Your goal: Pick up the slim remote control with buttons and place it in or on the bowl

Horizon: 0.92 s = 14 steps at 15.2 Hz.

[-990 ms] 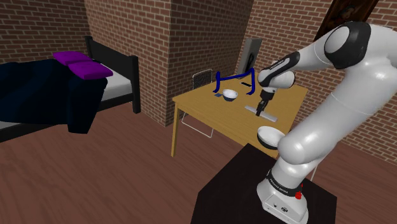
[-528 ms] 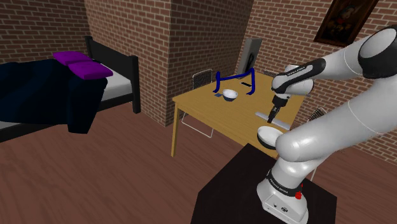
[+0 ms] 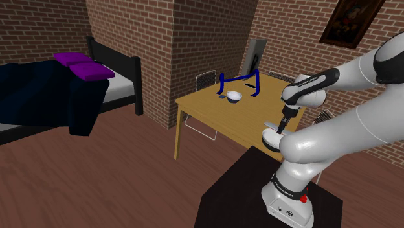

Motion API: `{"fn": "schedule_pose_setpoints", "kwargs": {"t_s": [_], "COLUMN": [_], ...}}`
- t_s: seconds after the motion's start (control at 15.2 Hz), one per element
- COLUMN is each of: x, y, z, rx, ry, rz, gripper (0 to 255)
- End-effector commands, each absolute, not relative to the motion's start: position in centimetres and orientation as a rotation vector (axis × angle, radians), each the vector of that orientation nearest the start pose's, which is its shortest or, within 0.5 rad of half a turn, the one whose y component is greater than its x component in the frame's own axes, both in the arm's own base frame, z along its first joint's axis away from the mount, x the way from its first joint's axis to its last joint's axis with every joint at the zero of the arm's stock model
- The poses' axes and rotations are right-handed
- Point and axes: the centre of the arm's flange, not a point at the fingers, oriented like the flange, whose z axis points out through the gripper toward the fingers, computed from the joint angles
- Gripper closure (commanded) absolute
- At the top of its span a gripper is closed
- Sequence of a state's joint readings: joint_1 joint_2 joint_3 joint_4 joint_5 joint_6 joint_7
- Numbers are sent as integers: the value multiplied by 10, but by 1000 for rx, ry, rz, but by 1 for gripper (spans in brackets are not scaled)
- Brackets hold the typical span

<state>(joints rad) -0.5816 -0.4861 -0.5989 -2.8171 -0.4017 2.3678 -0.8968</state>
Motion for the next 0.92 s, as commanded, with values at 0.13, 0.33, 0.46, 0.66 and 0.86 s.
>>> {"fn": "schedule_pose_setpoints", "kwargs": {"t_s": [0.13,0.33,0.46,0.66,0.86], "x": [153,153,153,153,153], "y": [-319,-319,-319,-319,-319], "z": [295,279,270,270,270], "rx": [-3148,-3148,-3148,-3148,-3148], "ry": [-104,-104,-104,-104,-104], "rz": [12,12,12,12,12], "gripper": [255,255,255,255,255]}}
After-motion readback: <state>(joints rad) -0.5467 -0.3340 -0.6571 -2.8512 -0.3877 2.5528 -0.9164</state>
